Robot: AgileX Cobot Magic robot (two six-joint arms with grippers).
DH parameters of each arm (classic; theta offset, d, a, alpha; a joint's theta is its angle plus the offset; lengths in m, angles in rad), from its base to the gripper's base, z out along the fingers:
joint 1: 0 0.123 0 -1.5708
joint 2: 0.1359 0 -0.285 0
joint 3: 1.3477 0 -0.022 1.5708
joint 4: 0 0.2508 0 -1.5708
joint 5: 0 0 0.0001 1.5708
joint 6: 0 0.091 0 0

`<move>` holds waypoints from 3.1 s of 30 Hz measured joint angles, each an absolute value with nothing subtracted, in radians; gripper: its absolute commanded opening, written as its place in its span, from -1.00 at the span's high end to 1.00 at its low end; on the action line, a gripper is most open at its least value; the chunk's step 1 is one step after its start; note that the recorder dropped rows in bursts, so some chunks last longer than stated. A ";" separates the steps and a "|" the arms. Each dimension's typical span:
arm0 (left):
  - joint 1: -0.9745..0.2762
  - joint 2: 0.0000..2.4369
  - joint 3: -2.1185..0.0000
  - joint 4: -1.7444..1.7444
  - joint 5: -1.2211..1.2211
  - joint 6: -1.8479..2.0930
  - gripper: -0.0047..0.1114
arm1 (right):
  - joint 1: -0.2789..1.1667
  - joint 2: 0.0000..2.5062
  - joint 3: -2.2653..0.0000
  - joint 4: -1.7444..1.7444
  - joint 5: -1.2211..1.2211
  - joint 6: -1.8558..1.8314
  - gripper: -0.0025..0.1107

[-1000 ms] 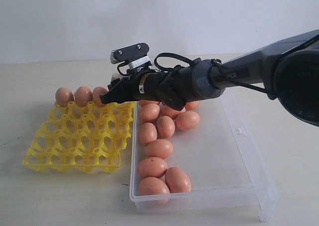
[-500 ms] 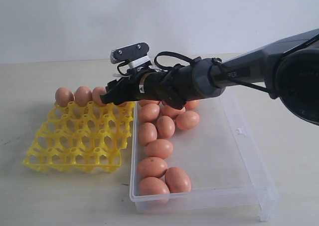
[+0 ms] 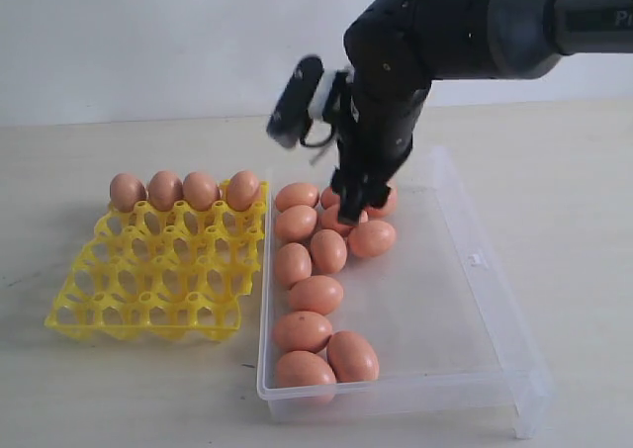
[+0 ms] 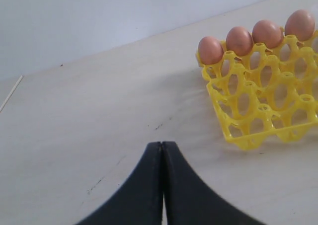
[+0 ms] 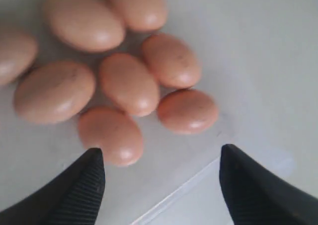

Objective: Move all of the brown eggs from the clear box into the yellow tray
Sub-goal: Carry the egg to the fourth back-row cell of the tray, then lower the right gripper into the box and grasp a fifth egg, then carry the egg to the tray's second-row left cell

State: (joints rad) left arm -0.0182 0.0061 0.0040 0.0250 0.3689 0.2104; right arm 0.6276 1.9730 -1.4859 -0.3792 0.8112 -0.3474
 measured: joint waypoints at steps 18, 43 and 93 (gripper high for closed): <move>-0.018 0.006 0.004 0.025 0.369 0.210 0.92 | 0.611 2.026 -1.386 -0.274 0.698 -0.864 -0.17; -0.018 0.006 0.004 0.025 0.369 0.210 0.92 | 0.582 2.112 -1.386 -0.260 0.607 -0.866 0.25; -0.018 0.006 0.004 0.025 0.369 0.210 0.92 | 0.778 2.095 -1.398 -0.231 -0.293 0.259 0.96</move>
